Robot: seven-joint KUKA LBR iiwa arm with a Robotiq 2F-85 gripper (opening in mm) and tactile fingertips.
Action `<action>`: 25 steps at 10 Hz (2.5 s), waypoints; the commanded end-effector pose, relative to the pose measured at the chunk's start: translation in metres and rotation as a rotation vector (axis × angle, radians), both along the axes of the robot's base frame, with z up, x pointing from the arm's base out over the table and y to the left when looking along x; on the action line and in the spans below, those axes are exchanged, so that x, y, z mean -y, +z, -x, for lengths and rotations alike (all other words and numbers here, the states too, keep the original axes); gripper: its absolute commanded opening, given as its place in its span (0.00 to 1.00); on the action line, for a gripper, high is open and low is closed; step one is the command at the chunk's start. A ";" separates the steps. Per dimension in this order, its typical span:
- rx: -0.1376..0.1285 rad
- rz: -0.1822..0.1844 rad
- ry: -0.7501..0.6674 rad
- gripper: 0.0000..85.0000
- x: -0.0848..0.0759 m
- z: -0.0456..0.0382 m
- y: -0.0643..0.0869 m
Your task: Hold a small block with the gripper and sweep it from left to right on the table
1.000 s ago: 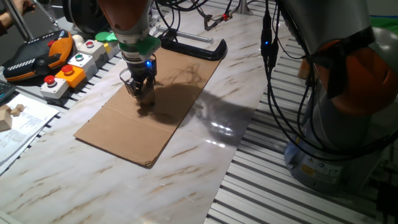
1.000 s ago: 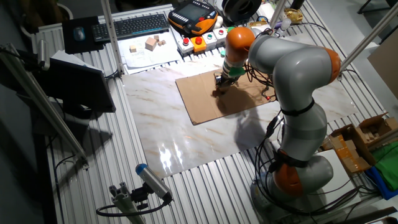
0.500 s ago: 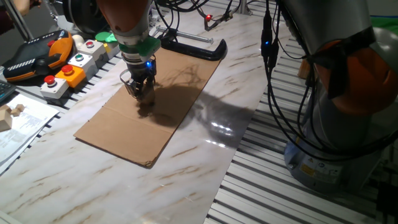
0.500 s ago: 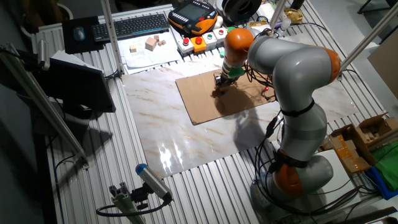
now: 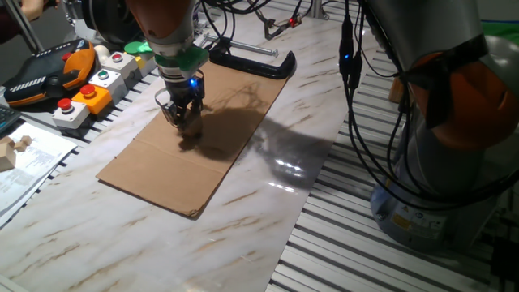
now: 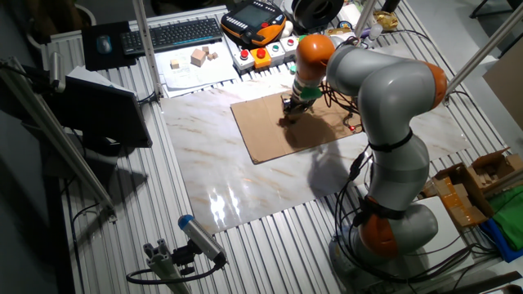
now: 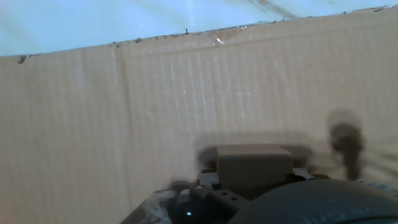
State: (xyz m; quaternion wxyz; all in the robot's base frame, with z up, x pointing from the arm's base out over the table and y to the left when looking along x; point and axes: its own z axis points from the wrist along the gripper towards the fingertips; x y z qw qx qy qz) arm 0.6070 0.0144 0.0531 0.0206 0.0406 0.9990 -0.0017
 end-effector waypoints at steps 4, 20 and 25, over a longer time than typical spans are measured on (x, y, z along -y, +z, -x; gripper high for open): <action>0.005 -0.014 0.011 0.01 0.000 0.0009 0.001; 0.014 0.007 0.028 0.01 -0.013 -0.0023 0.001; 0.014 0.009 0.034 0.01 -0.022 -0.0032 0.003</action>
